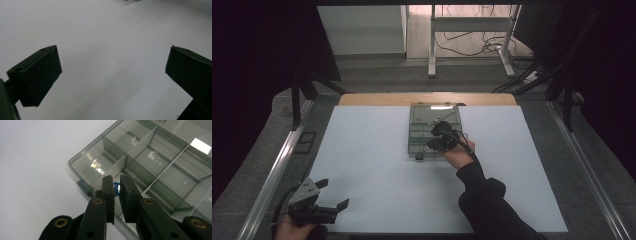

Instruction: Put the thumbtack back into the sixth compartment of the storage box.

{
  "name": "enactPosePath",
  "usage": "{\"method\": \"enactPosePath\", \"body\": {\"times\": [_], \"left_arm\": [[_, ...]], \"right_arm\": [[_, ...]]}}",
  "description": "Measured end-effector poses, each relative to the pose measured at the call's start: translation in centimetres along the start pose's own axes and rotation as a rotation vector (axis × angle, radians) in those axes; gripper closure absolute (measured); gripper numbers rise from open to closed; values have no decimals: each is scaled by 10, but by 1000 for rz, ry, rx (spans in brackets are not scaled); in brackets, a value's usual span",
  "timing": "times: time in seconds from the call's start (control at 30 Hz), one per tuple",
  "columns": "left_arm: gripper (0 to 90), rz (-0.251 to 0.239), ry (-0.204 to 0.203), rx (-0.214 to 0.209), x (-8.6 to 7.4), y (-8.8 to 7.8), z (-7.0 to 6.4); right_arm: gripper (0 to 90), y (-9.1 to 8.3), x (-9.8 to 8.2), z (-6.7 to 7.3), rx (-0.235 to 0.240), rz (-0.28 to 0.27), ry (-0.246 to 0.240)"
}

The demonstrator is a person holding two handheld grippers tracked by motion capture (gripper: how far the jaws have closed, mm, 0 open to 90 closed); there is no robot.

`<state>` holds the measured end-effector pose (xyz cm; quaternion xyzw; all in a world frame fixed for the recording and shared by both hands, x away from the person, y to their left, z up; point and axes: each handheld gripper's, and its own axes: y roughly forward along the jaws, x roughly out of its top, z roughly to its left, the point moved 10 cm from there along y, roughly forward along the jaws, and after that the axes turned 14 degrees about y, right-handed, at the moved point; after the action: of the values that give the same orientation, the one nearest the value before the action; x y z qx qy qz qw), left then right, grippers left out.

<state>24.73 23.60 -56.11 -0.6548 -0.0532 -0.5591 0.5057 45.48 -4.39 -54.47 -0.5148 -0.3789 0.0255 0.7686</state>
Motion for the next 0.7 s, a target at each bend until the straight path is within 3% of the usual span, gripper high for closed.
{"method": "enactPosePath", "body": {"times": [0.4, 0.7], "left_arm": [[7, 2, 5, -1, 0, 0, 0], [7, 2, 6, 0, 0, 0, 0]], "right_arm": [[809, 17, 8, -4, -39, 27, -3], [705, 13, 9, -1, -41, 14, -15]]}}
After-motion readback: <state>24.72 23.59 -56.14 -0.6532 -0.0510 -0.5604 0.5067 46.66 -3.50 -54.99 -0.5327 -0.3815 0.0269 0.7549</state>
